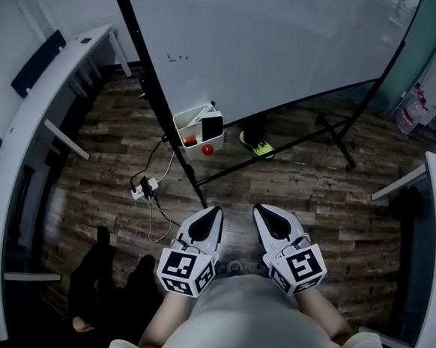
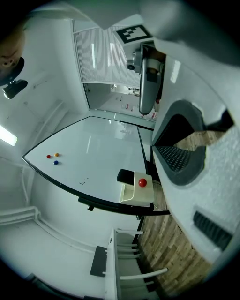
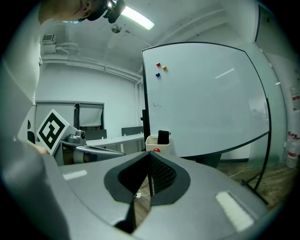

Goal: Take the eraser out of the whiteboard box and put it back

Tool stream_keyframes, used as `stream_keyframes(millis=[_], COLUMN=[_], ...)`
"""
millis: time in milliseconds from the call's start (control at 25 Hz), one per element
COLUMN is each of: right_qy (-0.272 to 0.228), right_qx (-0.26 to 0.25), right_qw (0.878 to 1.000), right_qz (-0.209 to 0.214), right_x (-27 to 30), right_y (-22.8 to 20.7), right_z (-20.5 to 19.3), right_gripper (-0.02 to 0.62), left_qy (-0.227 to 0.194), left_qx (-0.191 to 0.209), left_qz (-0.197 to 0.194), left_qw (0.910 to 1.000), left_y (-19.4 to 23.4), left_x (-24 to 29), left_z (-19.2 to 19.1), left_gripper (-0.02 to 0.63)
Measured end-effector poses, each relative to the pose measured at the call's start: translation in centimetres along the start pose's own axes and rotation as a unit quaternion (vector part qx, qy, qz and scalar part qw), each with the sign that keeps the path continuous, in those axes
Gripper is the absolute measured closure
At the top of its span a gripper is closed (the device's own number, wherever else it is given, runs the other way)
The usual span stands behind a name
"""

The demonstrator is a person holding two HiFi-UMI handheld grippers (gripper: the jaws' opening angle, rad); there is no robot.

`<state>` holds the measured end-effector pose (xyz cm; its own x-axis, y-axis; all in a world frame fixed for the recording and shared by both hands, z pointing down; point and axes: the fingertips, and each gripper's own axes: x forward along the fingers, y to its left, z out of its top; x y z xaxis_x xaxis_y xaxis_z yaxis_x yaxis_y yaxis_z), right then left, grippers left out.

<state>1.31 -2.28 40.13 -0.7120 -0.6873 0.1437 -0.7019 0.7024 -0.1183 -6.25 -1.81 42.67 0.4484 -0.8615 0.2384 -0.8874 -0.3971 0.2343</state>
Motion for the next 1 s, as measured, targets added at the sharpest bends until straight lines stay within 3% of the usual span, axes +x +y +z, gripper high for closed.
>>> stream_keyframes(millis=[600,1000], right_qy=[0.007,0.015], right_qx=[-0.005,-0.018], right_qw=[0.999,0.996], right_qz=[0.034,0.086], right_x=[5.9,10.4], right_y=[-0.3,-2.8], right_z=[0.9,2.0], right_gripper=[0.566,0.483], left_qy=[-0.004,-0.014], left_qx=[-0.015,-0.021], left_qz=[0.044,0.095], left_qw=[0.9989,0.9952], left_y=[4.9,7.9], left_x=[0.7,3.2], left_z=[0.7,2.1], left_gripper=[0.601,0.601])
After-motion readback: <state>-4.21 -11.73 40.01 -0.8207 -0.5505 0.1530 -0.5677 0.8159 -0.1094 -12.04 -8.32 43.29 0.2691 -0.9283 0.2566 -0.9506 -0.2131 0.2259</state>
